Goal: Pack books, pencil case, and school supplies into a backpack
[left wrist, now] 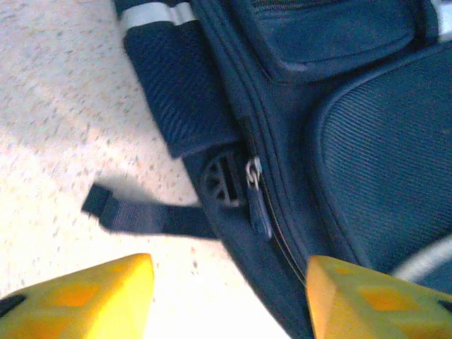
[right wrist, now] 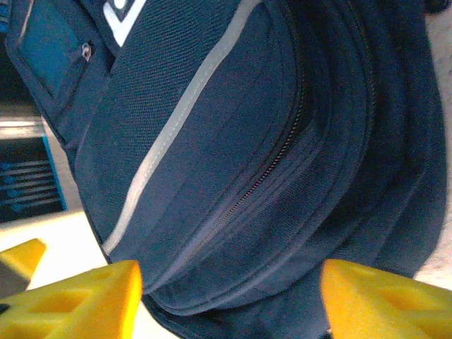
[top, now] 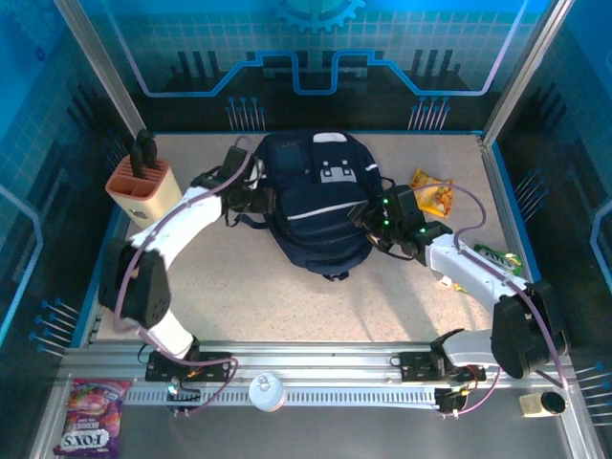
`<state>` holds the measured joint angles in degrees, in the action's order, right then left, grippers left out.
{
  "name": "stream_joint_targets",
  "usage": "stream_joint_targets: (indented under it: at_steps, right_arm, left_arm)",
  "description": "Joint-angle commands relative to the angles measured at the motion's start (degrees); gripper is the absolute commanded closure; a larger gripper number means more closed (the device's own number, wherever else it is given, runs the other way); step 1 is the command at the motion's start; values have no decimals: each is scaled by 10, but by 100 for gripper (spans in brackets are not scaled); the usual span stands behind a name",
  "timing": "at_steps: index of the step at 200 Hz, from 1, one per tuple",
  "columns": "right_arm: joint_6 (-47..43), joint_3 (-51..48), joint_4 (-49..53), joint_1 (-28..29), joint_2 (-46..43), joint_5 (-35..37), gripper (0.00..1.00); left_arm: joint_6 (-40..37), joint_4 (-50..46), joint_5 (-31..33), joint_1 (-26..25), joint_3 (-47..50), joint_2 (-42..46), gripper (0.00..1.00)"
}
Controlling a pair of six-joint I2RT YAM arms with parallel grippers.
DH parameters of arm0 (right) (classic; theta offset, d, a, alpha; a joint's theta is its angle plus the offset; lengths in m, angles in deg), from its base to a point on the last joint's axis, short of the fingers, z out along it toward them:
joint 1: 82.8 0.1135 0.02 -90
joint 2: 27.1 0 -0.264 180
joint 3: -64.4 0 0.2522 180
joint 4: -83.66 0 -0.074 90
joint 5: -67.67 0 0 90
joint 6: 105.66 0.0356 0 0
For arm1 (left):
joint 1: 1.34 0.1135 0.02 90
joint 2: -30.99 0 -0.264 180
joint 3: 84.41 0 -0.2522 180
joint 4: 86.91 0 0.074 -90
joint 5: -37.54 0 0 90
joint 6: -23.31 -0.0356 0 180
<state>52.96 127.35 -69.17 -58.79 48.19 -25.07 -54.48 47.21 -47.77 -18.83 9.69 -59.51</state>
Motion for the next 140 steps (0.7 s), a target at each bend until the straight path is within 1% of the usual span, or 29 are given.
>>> stream_joint_targets:
  at_steps: [1,31,46,64,76,92,110,140]
  right_arm:
    - [-76,40,56,2,-19,42,27]
    - [-129,86,117,2,-11,72,24]
    - [-148,99,120,4,-8,76,24]
    - [-157,109,115,5,-2,72,23]
    - [-159,109,103,6,3,66,22]
    - [-161,112,89,8,11,61,21]
    - [-166,114,77,10,16,65,17]
    - [-181,121,66,9,17,89,12]
  left_arm:
    - [95,-8,11,5,70,95,32]
    - [170,-19,71,26,181,199,18]
    - [200,-24,86,61,232,239,13]
    - [226,-38,89,114,268,269,11]
    - [228,-47,92,144,277,276,9]
    - [210,-50,94,174,277,275,8]
    - [197,-54,109,206,272,269,2]
    - [206,-63,103,300,279,246,1]
